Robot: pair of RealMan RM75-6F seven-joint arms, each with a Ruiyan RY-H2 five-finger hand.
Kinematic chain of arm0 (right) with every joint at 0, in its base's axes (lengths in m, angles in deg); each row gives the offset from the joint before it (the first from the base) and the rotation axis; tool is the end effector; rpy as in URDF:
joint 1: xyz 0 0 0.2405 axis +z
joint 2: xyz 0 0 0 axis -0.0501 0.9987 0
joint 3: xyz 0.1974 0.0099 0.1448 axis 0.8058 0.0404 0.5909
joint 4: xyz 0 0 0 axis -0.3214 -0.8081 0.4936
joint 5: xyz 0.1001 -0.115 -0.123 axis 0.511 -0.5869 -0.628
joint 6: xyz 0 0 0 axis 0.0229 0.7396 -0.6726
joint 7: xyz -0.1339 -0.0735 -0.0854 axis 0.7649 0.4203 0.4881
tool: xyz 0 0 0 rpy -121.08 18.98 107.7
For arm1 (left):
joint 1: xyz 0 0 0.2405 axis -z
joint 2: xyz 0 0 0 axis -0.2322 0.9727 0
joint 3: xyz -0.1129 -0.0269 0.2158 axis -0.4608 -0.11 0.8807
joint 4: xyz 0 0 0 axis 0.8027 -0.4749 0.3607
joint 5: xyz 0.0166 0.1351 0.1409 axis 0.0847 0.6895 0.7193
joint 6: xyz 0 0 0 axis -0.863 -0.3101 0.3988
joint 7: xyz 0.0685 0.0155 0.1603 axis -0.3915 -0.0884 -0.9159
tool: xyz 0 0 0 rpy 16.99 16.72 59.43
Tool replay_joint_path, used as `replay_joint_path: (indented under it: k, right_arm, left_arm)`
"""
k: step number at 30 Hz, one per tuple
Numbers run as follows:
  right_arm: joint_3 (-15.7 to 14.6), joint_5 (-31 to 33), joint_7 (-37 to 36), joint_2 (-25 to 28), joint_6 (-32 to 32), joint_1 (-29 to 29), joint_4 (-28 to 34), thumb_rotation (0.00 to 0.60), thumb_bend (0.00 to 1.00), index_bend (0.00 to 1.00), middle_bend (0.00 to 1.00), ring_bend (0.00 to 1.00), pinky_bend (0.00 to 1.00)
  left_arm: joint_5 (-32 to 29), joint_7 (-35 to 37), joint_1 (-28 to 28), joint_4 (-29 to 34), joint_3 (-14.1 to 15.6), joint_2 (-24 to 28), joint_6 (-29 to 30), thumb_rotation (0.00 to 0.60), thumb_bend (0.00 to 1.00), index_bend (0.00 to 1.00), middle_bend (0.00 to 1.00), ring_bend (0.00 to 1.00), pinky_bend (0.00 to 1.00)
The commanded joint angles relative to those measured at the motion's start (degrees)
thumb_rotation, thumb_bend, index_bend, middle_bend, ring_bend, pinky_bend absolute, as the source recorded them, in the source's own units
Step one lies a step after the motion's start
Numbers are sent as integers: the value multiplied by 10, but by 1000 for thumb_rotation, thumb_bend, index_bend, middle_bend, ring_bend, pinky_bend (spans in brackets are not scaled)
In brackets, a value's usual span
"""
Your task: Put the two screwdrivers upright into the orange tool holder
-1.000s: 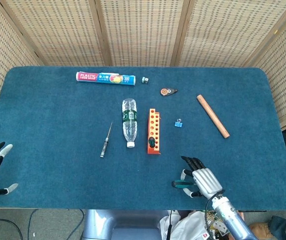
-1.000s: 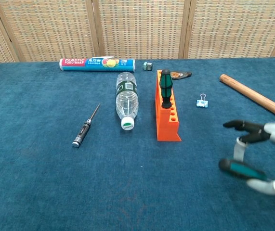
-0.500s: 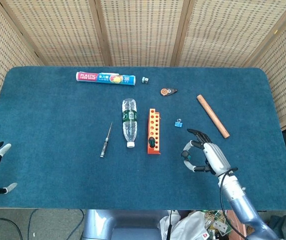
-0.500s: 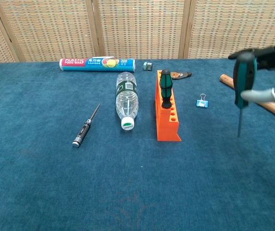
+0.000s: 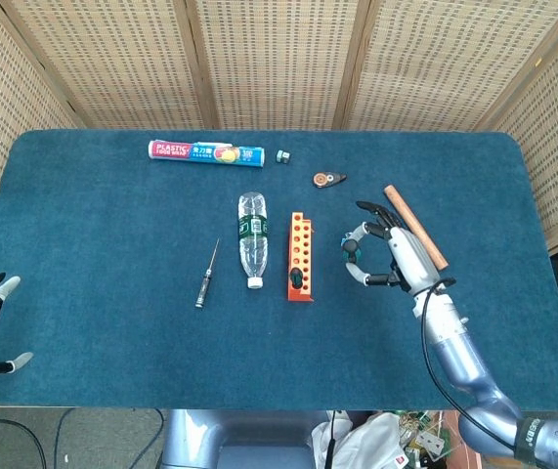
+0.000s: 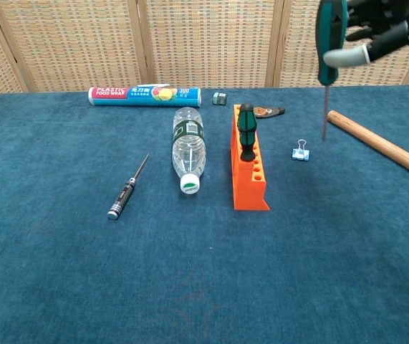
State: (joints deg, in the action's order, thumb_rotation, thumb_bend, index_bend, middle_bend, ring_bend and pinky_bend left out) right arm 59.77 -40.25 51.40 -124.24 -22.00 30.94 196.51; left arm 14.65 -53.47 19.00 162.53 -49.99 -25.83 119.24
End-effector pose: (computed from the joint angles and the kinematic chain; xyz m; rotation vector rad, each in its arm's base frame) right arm -0.1126 -0.3544 0.1049 1.4075 -1.4846 1.4604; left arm -0.2920 0.2001 0.1803 -1.4079 -1.0577 -0.7720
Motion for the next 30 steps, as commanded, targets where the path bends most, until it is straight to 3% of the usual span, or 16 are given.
replay_joint_path:
  k: [1,6,10,30]
  right_arm:
    - [25,34,7,-7,-3,22,-2,600,388,605,87,0,0]
    - [60,100,-16,-35,-13,53,-13,600,388,611,100,0,13]
    - [72,137,-27,-62,-31,78,-37,600,388,612,103,0,14]
    - [61,163,5,-120,-34,127,-104,600,390,614,103,0,14]
  left_arm:
    - [-6,-11,1,-2,-3,-4,0,600,0,0,0,0,0]
    - [-14,-21,5,-3,-4,-9,-6,600,0,0,0,0,0]
    - [-21,-26,9,-4,-6,-12,-13,600,0,0,0,0,0]
    - [-32,-28,11,-4,-8,-13,-17,600,0,0,0,0,0]
